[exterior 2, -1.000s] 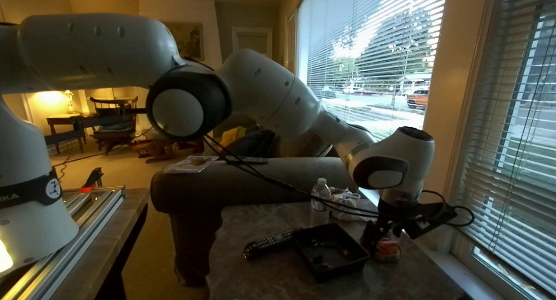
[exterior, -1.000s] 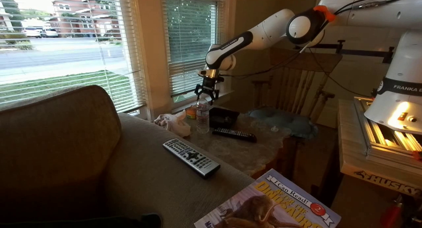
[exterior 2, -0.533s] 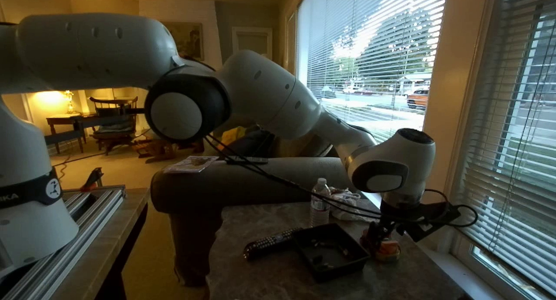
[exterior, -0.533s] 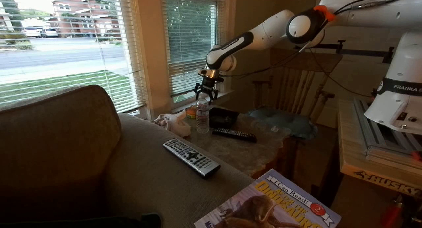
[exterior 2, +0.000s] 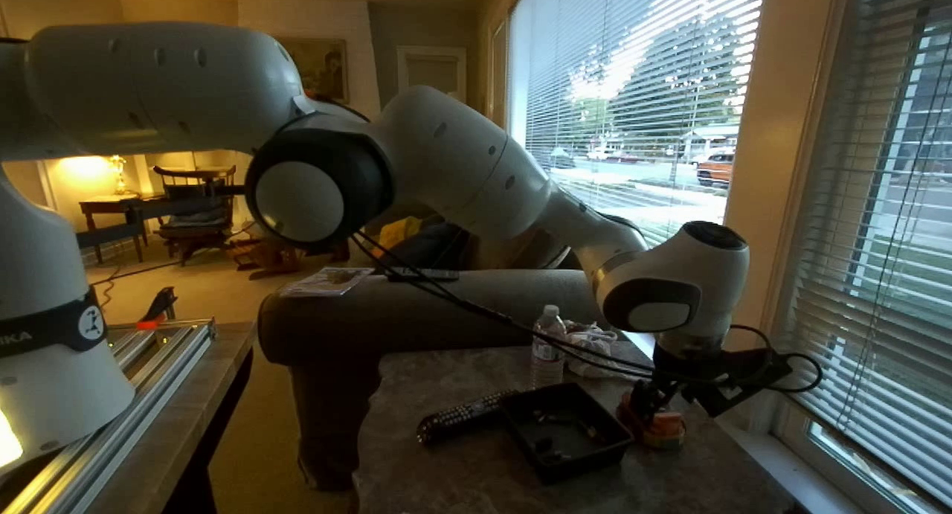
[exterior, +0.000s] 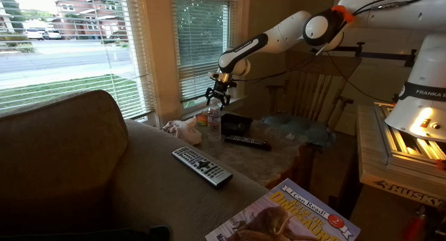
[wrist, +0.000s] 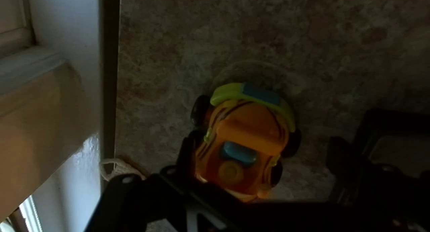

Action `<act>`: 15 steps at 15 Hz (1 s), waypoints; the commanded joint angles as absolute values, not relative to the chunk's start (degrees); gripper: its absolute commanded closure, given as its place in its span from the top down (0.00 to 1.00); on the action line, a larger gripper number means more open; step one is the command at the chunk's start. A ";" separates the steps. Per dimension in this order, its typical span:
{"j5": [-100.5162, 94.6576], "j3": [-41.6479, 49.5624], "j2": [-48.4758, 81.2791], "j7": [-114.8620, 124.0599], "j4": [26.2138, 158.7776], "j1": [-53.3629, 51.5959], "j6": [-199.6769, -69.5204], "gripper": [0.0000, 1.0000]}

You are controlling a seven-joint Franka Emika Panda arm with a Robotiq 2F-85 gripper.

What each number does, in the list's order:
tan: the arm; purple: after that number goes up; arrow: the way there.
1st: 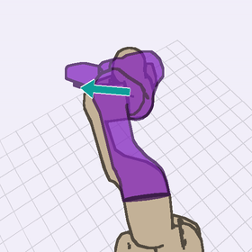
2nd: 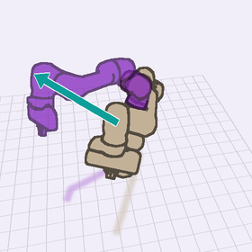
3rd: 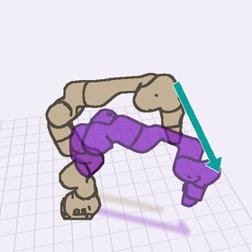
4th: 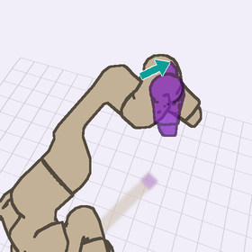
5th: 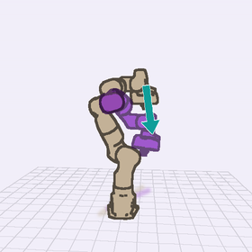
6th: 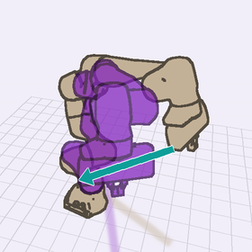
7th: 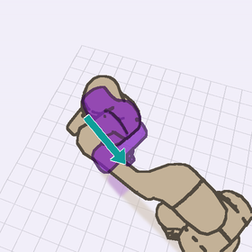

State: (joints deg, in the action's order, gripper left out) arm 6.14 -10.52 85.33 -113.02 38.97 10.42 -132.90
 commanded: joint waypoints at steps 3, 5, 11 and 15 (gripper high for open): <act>6.60 -10.16 85.33 -113.11 38.69 10.26 -132.66 1.00; 6.56 -10.08 85.31 -113.08 38.60 10.23 -132.66 1.00; 6.55 -10.07 85.17 -113.07 38.52 10.16 -132.66 1.00; 6.55 -10.07 85.17 -113.07 38.52 10.16 -132.66 1.00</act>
